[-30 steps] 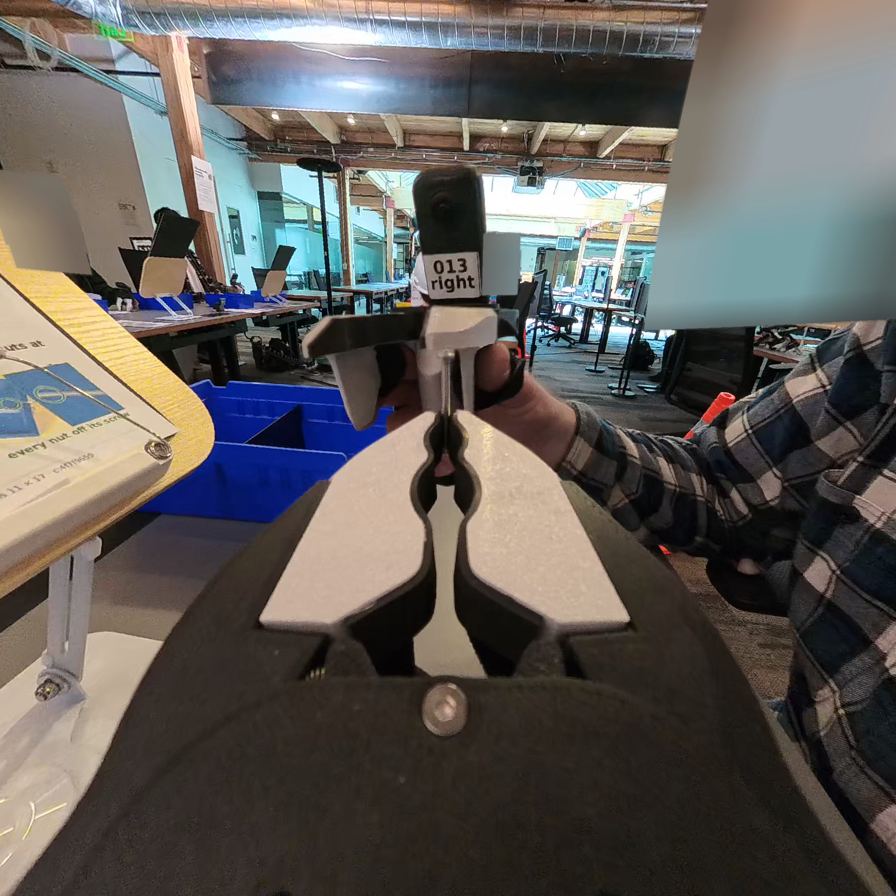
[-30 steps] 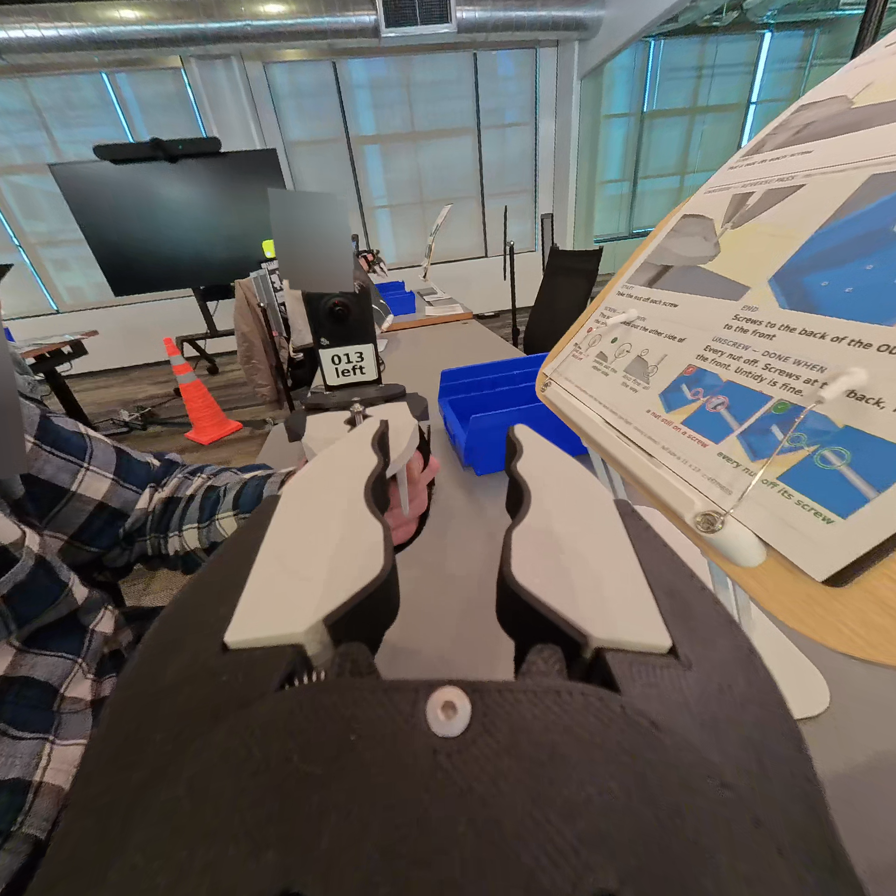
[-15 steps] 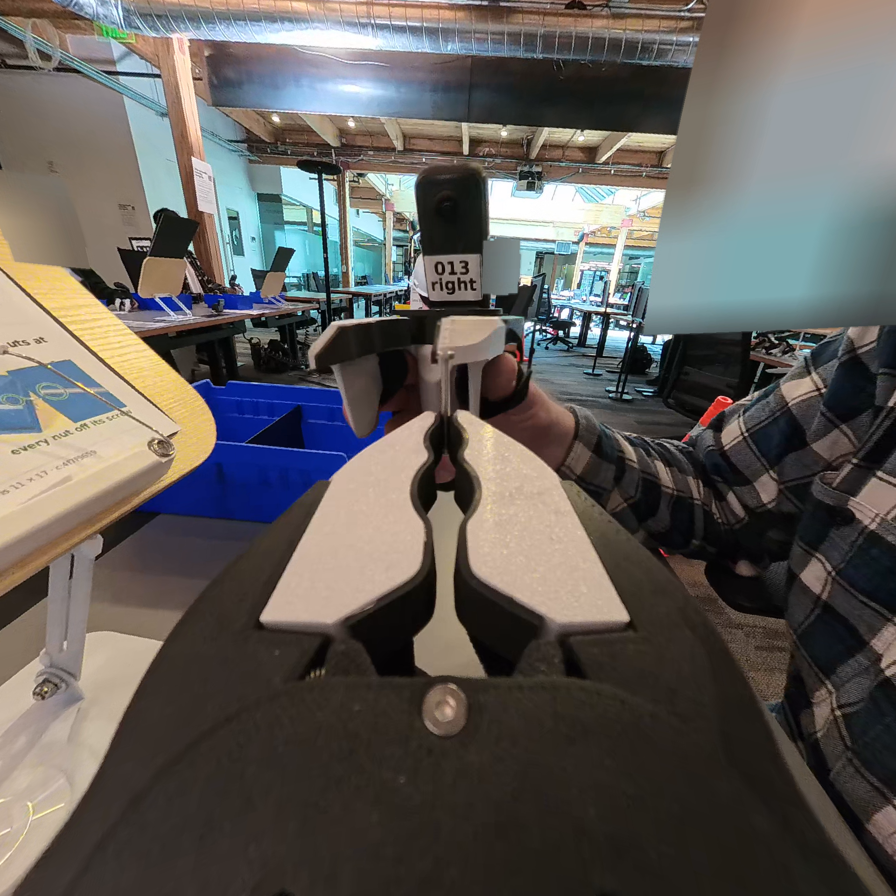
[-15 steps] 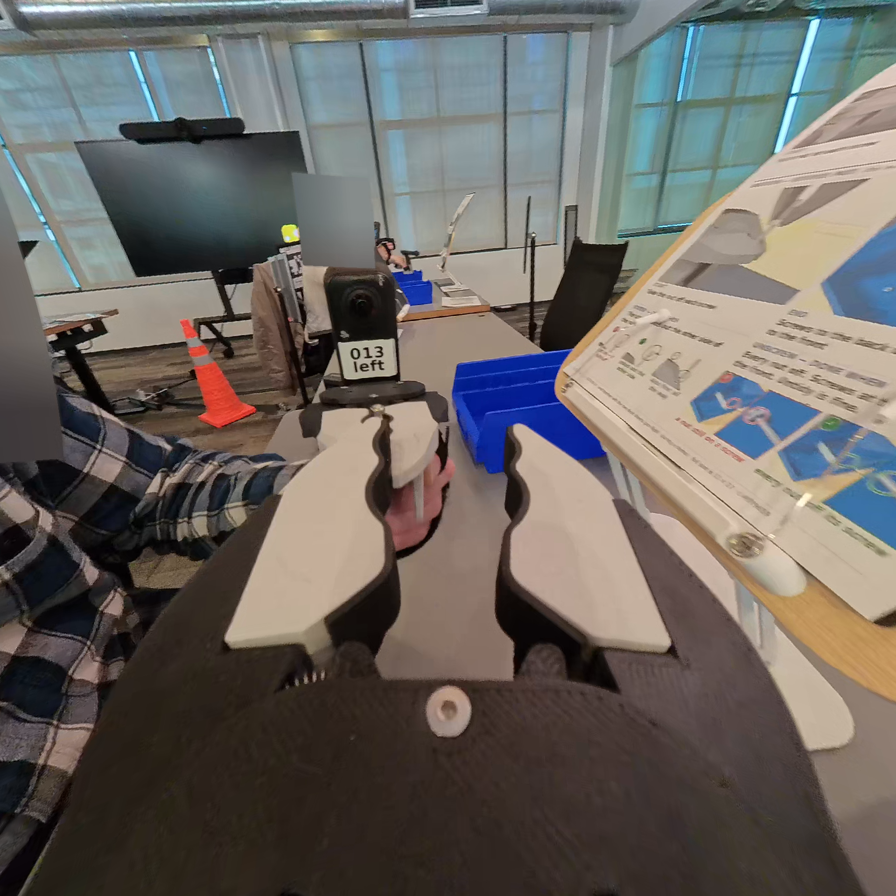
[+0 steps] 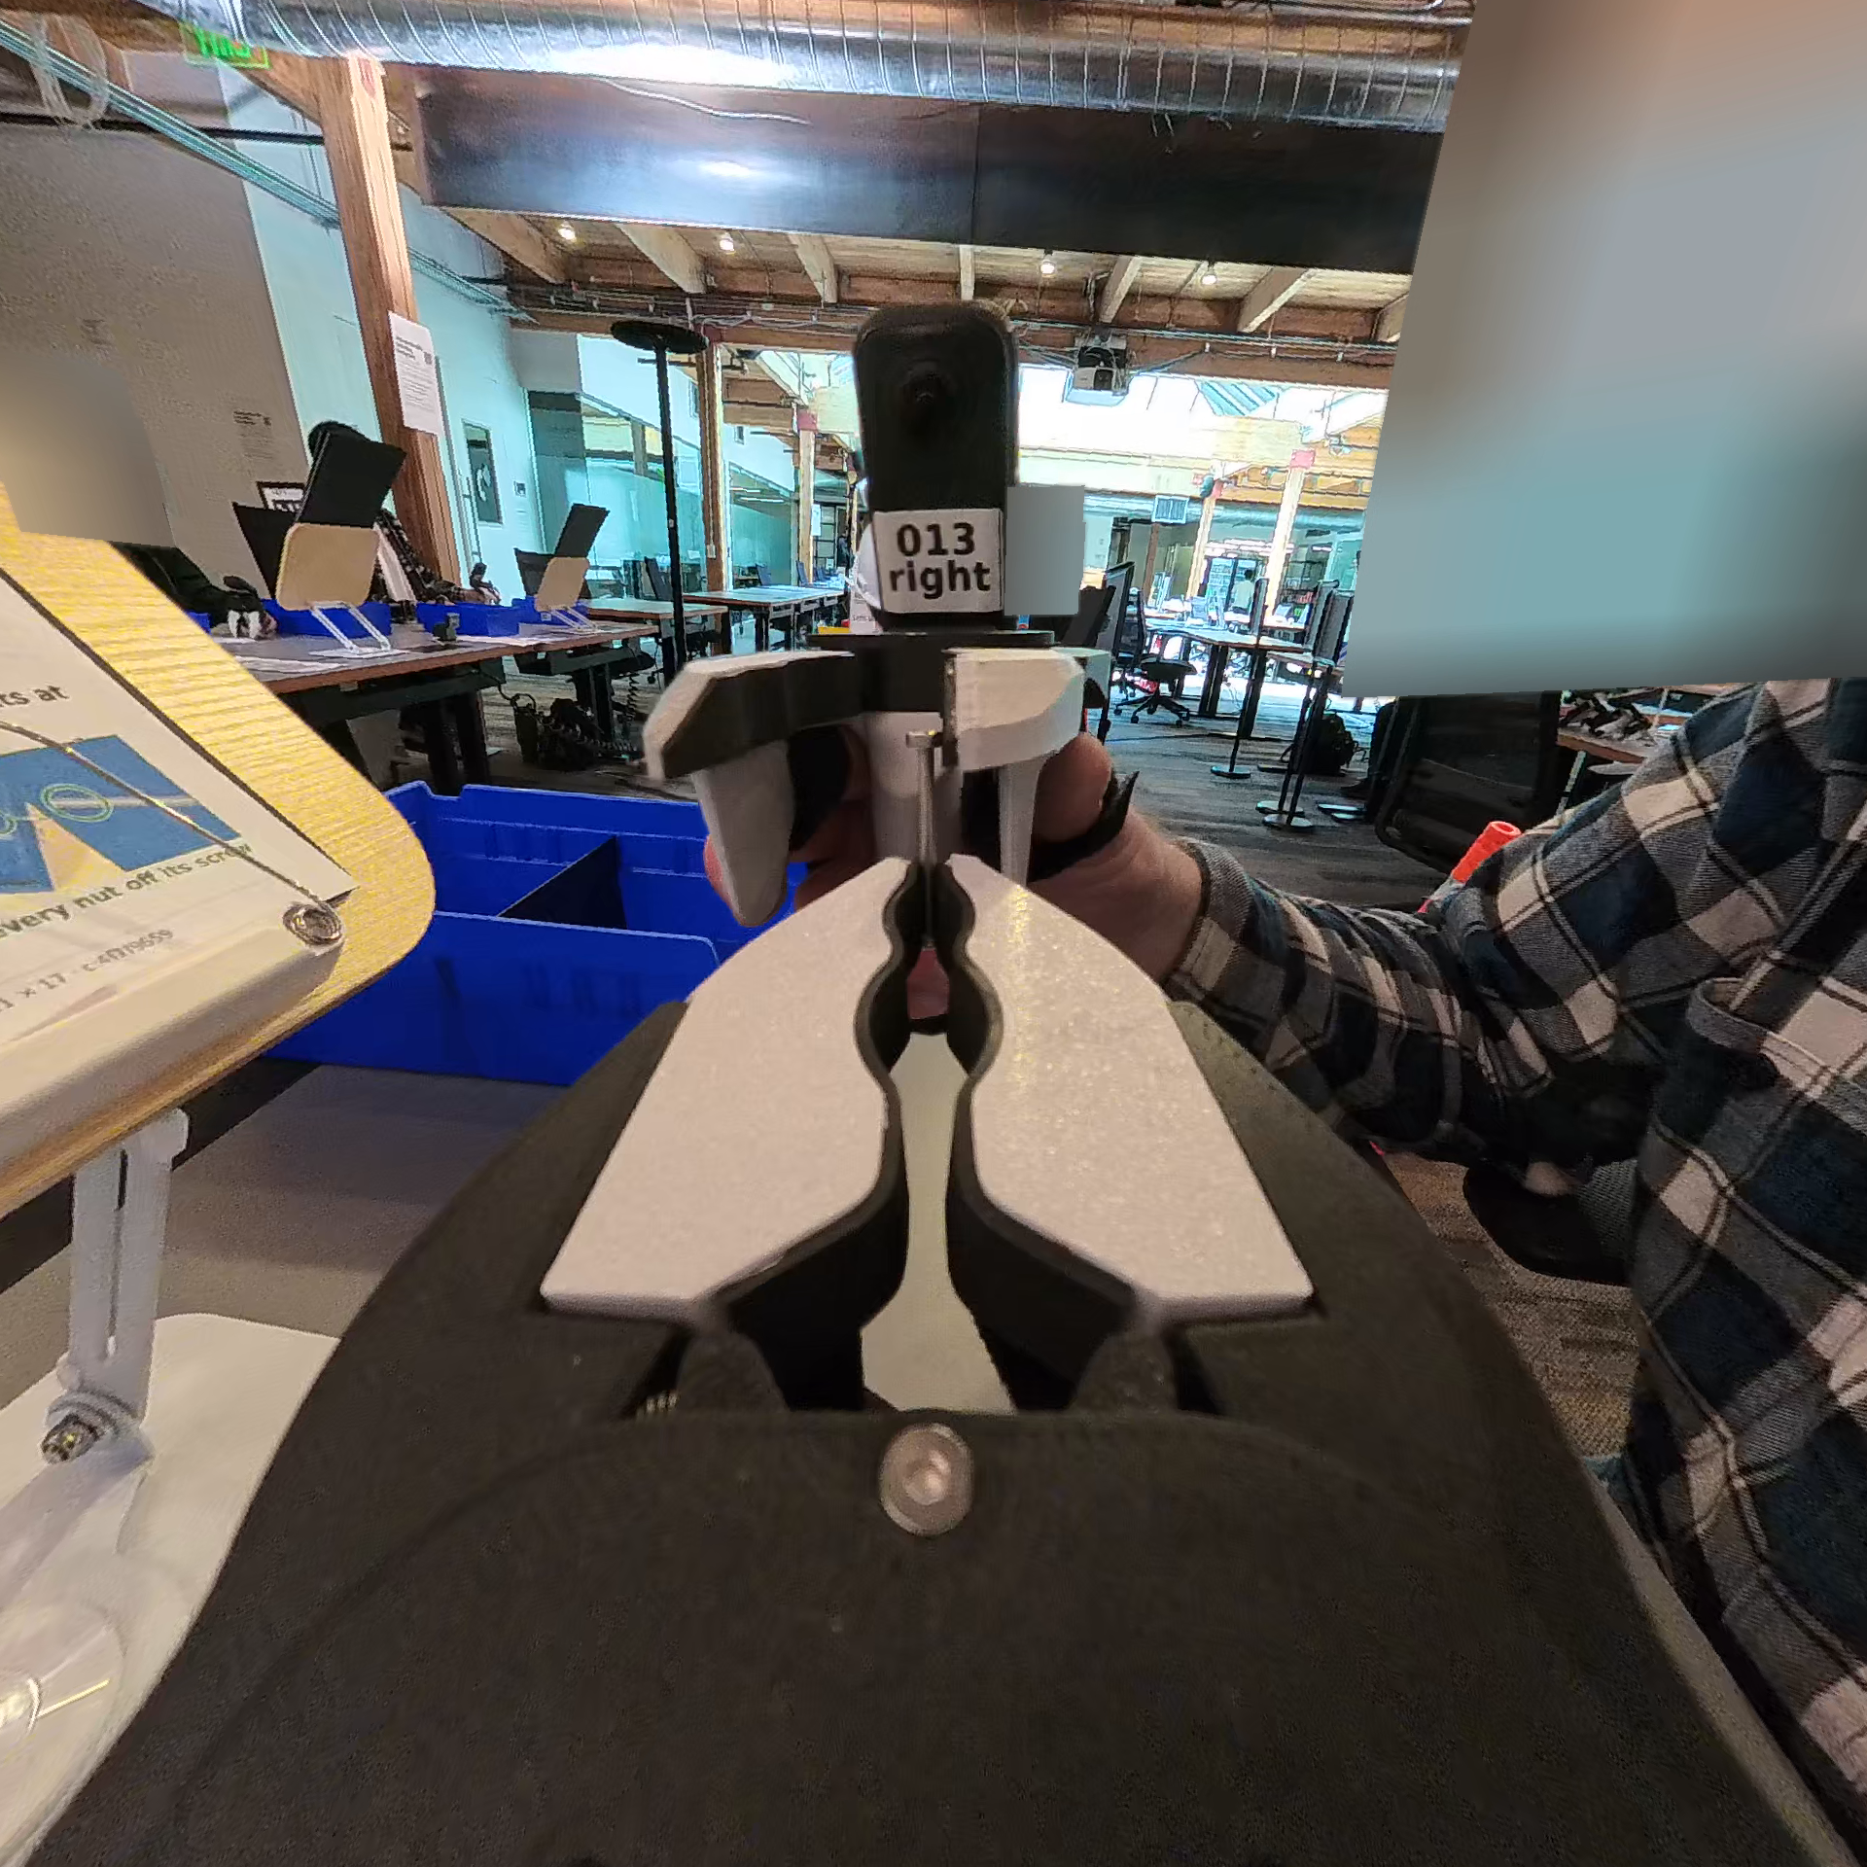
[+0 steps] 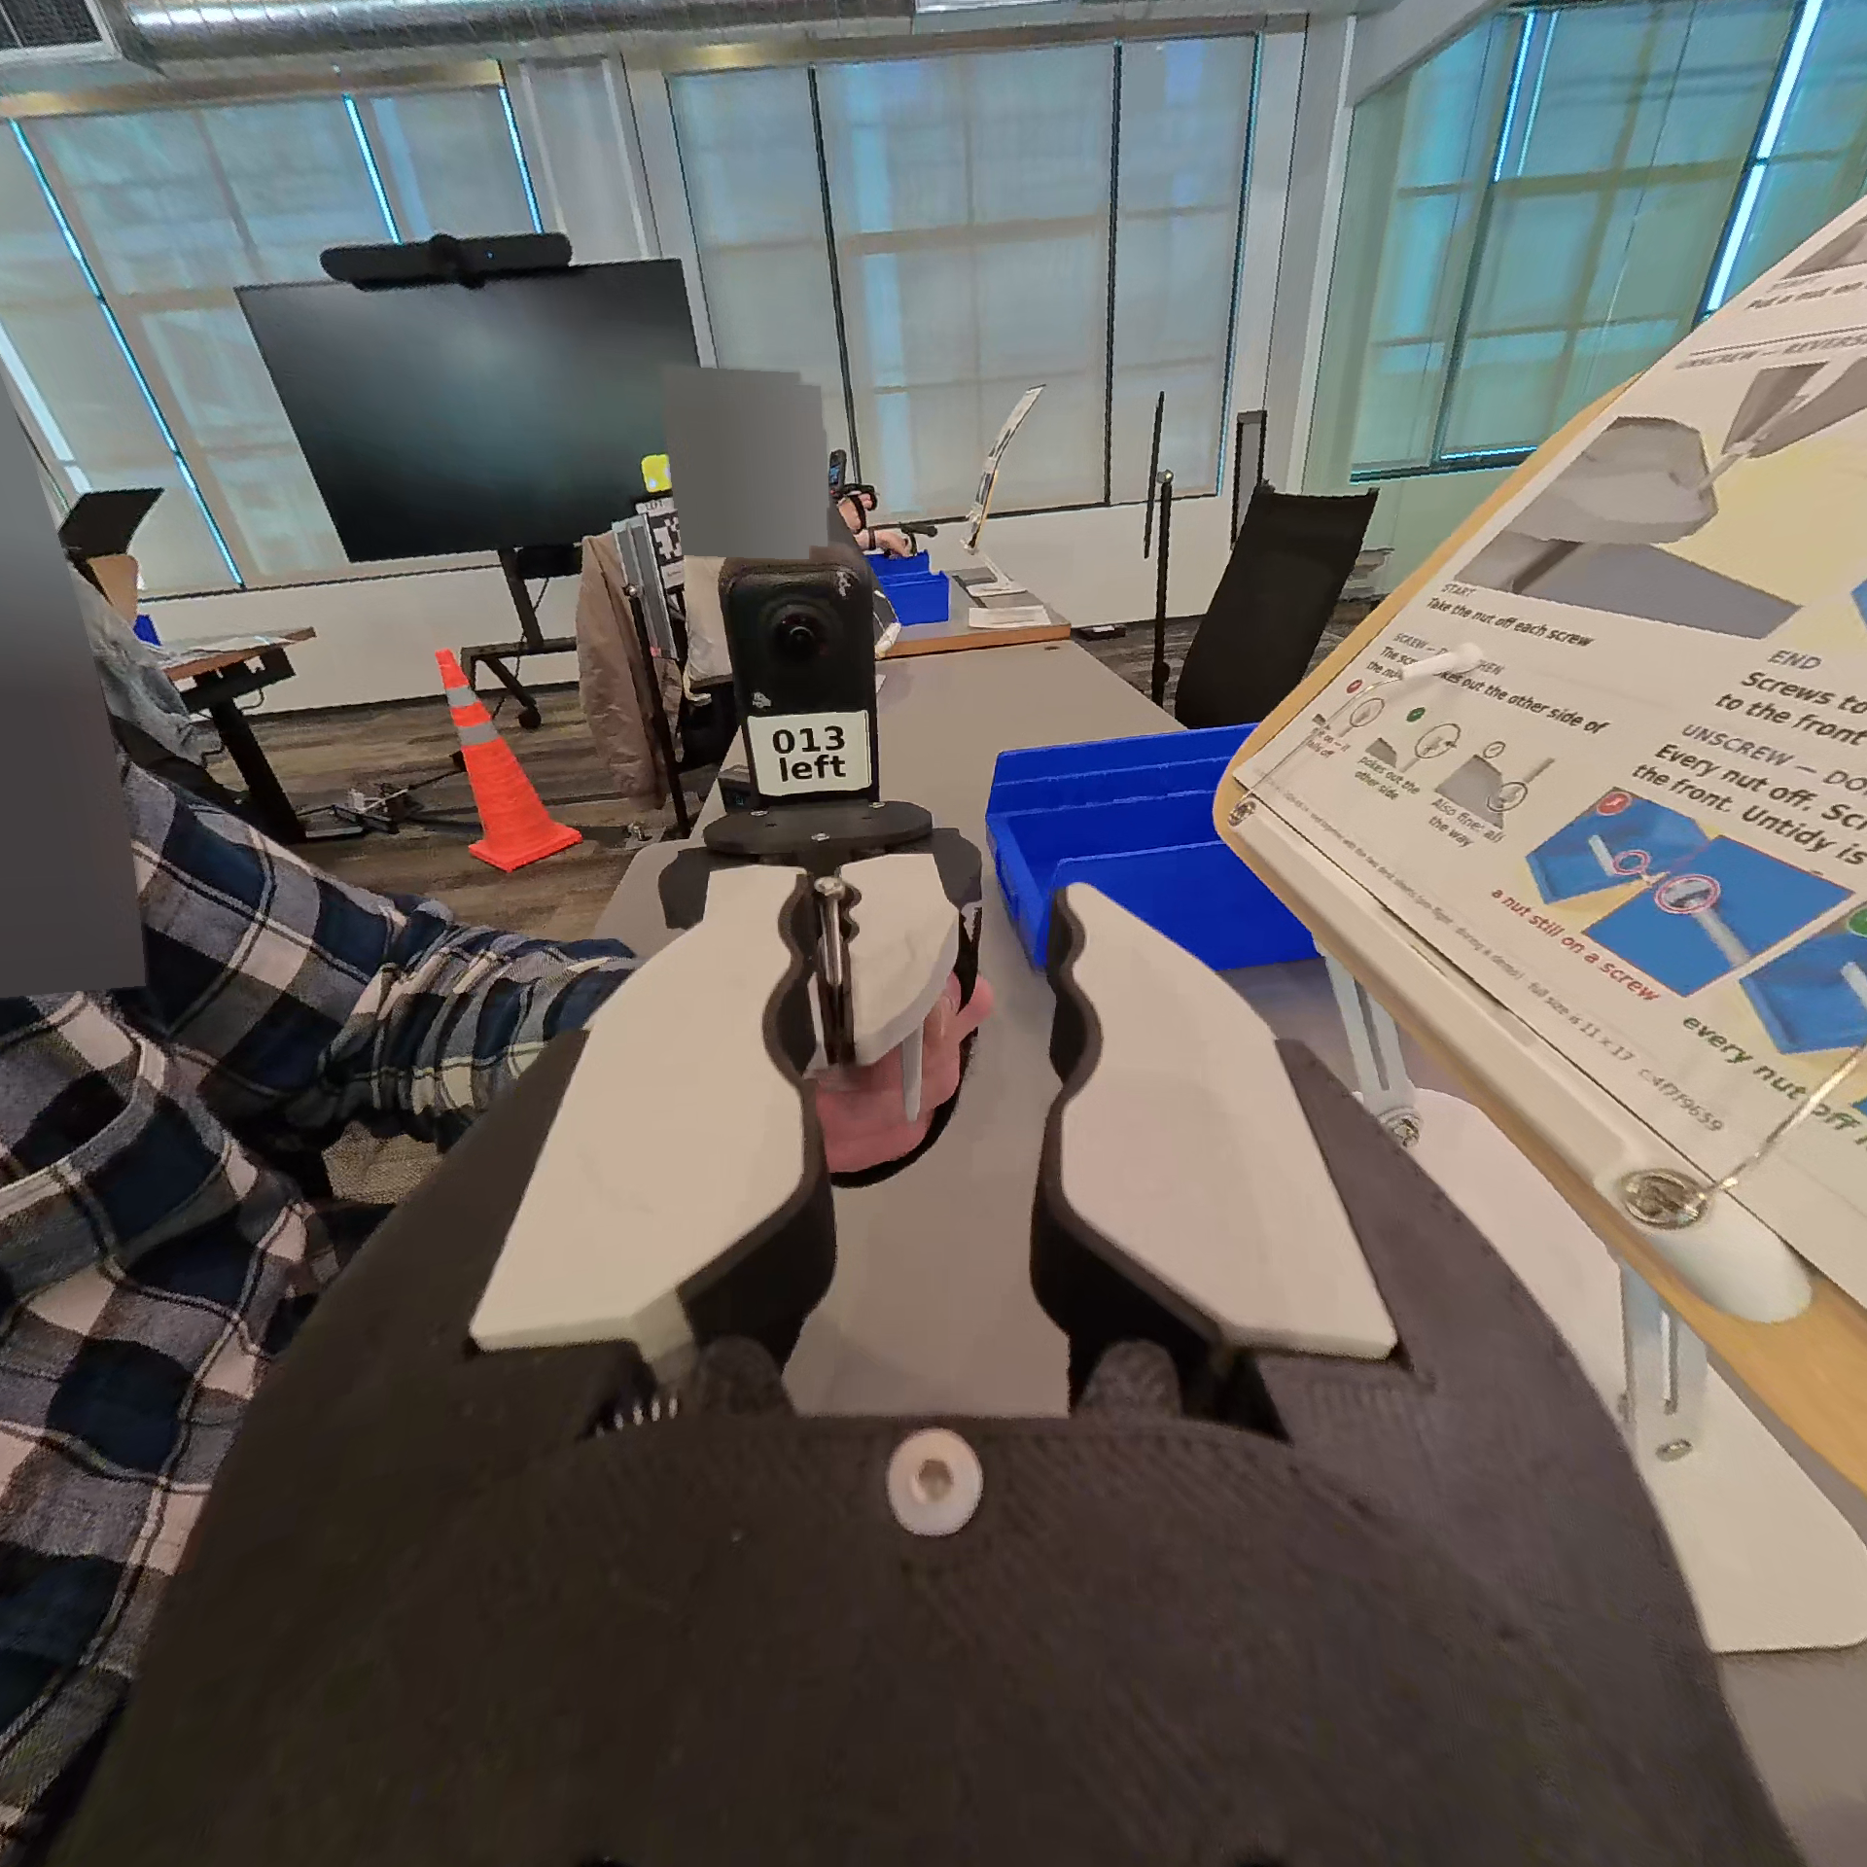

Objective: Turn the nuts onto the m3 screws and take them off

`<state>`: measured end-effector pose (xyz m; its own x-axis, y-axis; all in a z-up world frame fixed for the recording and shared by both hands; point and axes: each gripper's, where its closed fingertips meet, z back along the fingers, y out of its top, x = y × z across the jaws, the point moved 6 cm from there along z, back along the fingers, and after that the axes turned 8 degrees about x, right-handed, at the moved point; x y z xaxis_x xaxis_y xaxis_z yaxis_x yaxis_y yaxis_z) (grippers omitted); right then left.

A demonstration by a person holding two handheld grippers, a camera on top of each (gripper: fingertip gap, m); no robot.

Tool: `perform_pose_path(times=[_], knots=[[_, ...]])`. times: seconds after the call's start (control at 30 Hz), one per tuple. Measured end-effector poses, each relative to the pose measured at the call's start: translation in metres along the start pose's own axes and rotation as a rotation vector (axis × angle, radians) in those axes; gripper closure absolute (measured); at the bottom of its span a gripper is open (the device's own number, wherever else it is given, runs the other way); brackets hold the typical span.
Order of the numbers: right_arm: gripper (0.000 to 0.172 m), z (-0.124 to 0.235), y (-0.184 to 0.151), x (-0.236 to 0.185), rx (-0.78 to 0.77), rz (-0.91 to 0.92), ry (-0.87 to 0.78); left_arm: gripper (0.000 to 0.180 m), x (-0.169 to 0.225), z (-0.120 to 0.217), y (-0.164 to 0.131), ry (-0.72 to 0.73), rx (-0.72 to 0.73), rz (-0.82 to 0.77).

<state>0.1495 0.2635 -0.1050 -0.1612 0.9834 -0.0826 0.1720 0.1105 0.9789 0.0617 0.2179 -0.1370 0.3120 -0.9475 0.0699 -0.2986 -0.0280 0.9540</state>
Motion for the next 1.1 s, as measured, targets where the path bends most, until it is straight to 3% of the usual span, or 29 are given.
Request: perform_pose_path(times=[1.1], knots=[[0.128, 0.006, 0.002, 0.000, 0.013, 0.001, 0.000, 0.179, 0.002, -0.001, 0.000, -0.002, 0.008, -0.005]])
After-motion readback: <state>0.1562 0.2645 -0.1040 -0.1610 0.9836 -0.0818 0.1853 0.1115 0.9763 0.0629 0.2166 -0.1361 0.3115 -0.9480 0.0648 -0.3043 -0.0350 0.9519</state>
